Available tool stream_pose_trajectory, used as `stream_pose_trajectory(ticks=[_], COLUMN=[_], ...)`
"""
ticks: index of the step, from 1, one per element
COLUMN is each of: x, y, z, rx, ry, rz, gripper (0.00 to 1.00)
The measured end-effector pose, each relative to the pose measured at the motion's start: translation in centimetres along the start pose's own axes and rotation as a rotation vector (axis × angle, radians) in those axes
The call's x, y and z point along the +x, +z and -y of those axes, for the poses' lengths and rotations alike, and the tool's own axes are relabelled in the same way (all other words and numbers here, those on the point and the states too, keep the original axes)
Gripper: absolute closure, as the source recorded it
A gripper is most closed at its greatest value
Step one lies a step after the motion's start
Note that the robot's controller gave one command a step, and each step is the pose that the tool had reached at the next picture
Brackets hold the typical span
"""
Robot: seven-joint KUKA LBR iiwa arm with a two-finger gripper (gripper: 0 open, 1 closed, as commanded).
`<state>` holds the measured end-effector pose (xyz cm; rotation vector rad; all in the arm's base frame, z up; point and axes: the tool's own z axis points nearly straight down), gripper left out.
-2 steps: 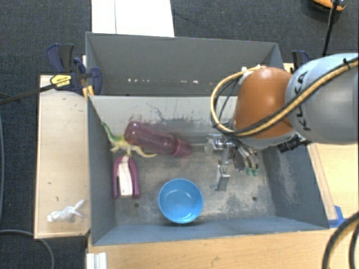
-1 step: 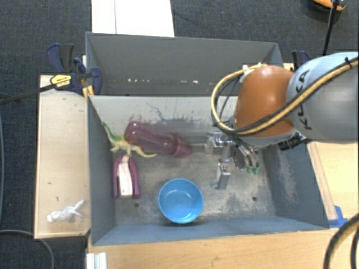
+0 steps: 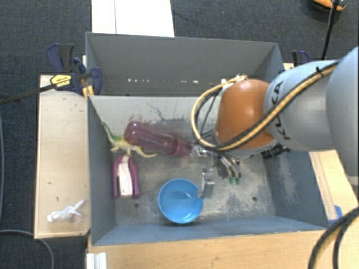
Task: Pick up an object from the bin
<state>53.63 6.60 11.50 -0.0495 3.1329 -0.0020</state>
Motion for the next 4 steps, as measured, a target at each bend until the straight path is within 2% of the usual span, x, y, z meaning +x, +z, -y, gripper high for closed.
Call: stream_pose_trajectory(ticks=[1,2,3,4], x=[3.3,5.3,5.3,5.4], y=[3.5,2.8,2.8,-9.1], z=[-3.5,-4.8,-4.8,-5.1], rx=[-0.006,-0.002,-0.002,-0.002], ry=[-0.137,-0.195,-0.194,-0.277], rz=[-0.005,0.016,0.016,0.019], gripper=[0.00,1.00,1.00,1.00])
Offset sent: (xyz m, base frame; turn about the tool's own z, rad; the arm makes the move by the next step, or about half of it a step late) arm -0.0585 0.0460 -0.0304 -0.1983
